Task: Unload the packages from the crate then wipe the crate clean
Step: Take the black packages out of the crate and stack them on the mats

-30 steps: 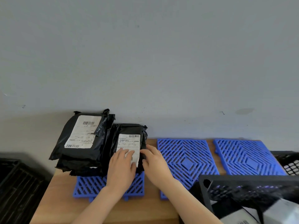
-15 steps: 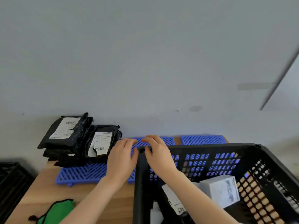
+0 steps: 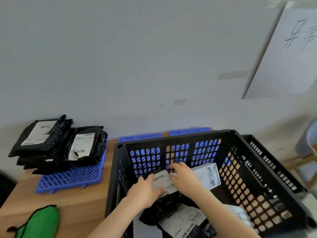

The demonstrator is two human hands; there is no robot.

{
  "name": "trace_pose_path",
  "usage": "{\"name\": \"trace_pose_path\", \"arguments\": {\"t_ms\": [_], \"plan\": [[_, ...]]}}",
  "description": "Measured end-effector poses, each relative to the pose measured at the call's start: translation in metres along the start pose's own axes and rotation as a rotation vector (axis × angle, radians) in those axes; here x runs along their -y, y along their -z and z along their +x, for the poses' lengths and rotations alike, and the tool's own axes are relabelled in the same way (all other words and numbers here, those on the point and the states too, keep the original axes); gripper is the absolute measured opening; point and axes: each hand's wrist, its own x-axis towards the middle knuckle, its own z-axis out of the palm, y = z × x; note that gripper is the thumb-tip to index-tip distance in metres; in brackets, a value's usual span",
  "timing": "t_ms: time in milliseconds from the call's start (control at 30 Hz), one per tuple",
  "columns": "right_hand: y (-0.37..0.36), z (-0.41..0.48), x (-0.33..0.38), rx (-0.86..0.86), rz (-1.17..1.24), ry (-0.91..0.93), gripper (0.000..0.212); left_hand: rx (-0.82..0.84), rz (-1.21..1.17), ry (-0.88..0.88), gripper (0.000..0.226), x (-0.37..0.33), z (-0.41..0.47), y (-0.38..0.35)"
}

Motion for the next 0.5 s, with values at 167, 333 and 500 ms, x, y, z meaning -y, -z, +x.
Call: {"name": "trace_pose_path", "arguments": {"t_ms": [167, 333, 500], "plan": [[-0.008, -0.014, -0.01, 0.177, 0.058, -0.073, 0.046, 0.145, -0.117, 0.102, 0.082, -0.003, -0.011, -0.008], [-0.006, -0.021, -0.004, 0.14, 0.133, -0.079, 0.042, 0.128, -0.272, 0.041, 0.087, -0.005, -0.019, -0.007], [-0.001, -0.029, -0.001, 0.057, 0.186, -0.086, 0.043, 0.03, -0.363, 0.025, 0.095, -0.008, -0.027, -0.004]]}}
